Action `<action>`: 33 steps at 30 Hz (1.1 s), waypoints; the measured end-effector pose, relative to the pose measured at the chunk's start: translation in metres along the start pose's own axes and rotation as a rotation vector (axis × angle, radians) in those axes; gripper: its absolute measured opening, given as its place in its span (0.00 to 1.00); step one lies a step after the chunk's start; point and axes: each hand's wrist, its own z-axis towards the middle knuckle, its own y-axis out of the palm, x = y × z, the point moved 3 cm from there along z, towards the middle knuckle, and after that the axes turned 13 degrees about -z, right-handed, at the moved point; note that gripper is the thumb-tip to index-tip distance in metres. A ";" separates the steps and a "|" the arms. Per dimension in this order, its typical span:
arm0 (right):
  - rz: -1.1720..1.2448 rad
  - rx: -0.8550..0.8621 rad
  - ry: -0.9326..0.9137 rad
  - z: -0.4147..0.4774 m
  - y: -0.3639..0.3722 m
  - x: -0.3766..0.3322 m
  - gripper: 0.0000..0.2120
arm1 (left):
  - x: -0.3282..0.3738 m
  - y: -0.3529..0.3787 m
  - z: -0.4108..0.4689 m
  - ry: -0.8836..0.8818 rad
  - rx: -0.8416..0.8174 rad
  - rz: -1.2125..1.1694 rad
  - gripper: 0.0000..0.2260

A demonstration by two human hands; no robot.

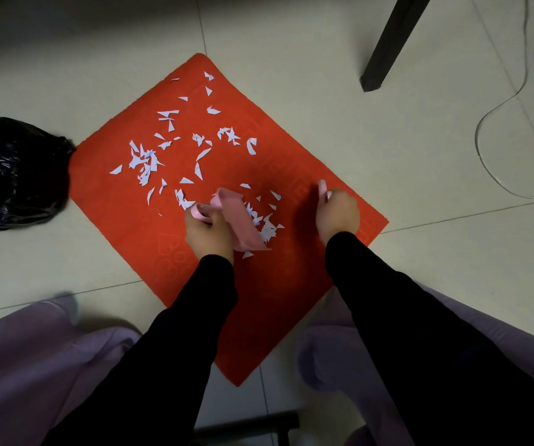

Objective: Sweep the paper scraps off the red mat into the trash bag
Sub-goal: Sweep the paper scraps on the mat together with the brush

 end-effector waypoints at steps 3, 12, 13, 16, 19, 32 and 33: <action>0.003 -0.081 -0.022 -0.009 0.010 -0.005 0.17 | -0.001 0.001 -0.002 0.000 -0.001 -0.004 0.09; 0.157 -0.101 -0.078 -0.036 0.033 -0.025 0.25 | 0.001 -0.006 0.003 0.000 0.005 -0.001 0.11; 0.183 -0.083 -0.049 -0.035 0.030 -0.021 0.25 | 0.001 -0.008 0.005 -0.005 0.006 -0.002 0.10; 0.140 -0.033 0.027 -0.034 0.021 -0.013 0.21 | 0.000 -0.011 0.006 -0.023 0.008 -0.005 0.07; 0.077 -0.088 0.033 -0.042 0.025 -0.021 0.14 | 0.003 -0.017 0.005 -0.030 0.011 -0.012 0.08; 0.176 -0.069 -0.031 -0.045 0.037 -0.055 0.20 | 0.007 -0.039 0.025 -0.046 0.066 -0.046 0.11; 0.171 -0.055 -0.024 -0.041 0.035 -0.053 0.20 | 0.008 -0.038 0.025 -0.050 0.063 -0.051 0.11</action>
